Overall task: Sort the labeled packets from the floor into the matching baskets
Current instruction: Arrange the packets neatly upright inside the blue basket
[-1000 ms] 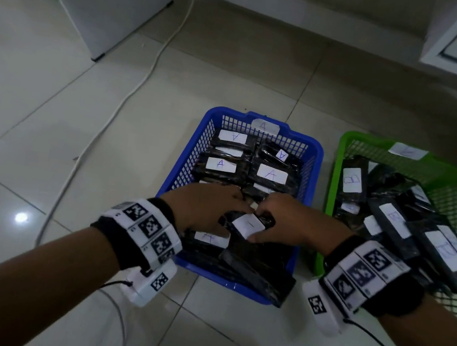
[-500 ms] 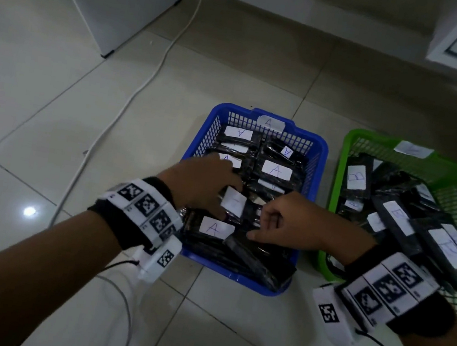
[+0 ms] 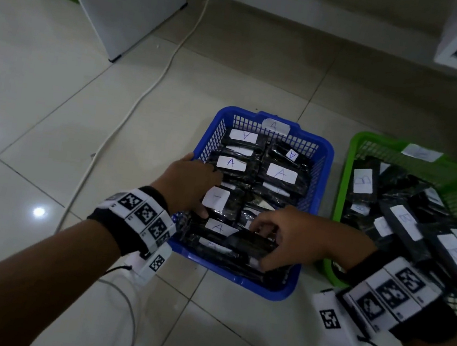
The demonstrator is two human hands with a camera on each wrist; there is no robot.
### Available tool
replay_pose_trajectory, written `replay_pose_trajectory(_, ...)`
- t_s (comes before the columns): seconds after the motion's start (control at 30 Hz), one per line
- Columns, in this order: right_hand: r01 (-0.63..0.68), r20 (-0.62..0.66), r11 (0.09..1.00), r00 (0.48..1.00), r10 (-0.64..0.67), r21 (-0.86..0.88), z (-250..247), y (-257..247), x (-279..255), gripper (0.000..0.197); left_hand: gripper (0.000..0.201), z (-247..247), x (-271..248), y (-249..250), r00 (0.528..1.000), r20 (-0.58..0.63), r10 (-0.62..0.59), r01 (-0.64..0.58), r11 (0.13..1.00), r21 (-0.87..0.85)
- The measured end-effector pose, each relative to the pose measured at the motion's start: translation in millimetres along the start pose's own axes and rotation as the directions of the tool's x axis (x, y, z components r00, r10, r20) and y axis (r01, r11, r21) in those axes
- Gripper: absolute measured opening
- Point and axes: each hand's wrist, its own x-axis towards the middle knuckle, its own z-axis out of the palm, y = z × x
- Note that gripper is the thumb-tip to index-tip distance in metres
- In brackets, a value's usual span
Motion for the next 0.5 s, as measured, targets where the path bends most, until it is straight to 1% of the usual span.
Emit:
replay_pose_trajectory(0.07,0.019,-0.054,0.995,0.998,-0.014,0.094,-8.9,3.9,0.3,0.043,0.078,-2.8,-0.4,-0.9,1.000,-0.006,0.009,-0.009,0.999,-0.037)
replay_pose_trajectory(0.1,0.032,-0.096,0.989,0.995,-0.018,0.145,-12.0,5.6,0.6,0.035,0.077,-6.0,-1.8,-2.6,1.000,-0.012,0.017,-0.018,0.996,-0.083)
replay_pose_trajectory(0.13,0.045,-0.145,0.981,0.989,-0.017,0.191,-14.4,7.3,1.7,0.028,0.072,-9.9,-2.9,-5.6,0.999,-0.030,0.030,-0.034,0.989,-0.146)
replay_pose_trajectory(0.2,0.056,-0.248,0.972,0.969,0.003,0.229,-16.0,11.3,5.8,0.023,0.053,-17.5,-5.2,-12.6,0.991,-0.108,0.079,-0.109,0.948,-0.301)
replay_pose_trajectory(0.23,0.056,-0.288,0.968,0.957,0.017,0.243,-15.8,12.3,8.2,0.024,0.043,-21.3,-6.3,-14.3,0.983,-0.157,0.094,-0.149,0.907,-0.393)
replay_pose_trajectory(0.3,0.073,-0.329,0.953,0.944,0.030,0.295,-14.7,14.7,14.1,0.025,0.030,-28.7,-9.9,-11.0,0.975,-0.211,0.070,-0.186,0.777,-0.601)
replay_pose_trajectory(0.33,0.089,-0.337,0.944,0.941,0.025,0.318,-14.2,16.0,16.7,0.025,0.027,-31.2,-12.0,-6.4,0.979,-0.201,0.040,-0.171,0.701,-0.693)
replay_pose_trajectory(0.4,0.126,-0.339,0.928,0.941,0.001,0.351,-13.1,14.4,19.5,0.022,0.025,-30.1,-14.8,5.0,0.991,-0.136,0.001,-0.114,0.559,-0.822)
replay_pose_trajectory(0.43,0.143,-0.341,0.922,0.940,-0.012,0.361,-12.6,12.5,20.1,0.021,0.024,-26.8,-15.0,9.4,0.994,-0.110,-0.002,-0.093,0.515,-0.852)
replay_pose_trajectory(0.5,0.157,-0.354,0.917,0.935,-0.019,0.366,-12.9,7.1,20.4,0.021,0.027,-19.6,-15.0,11.5,0.997,-0.074,-0.008,-0.062,0.468,-0.882)
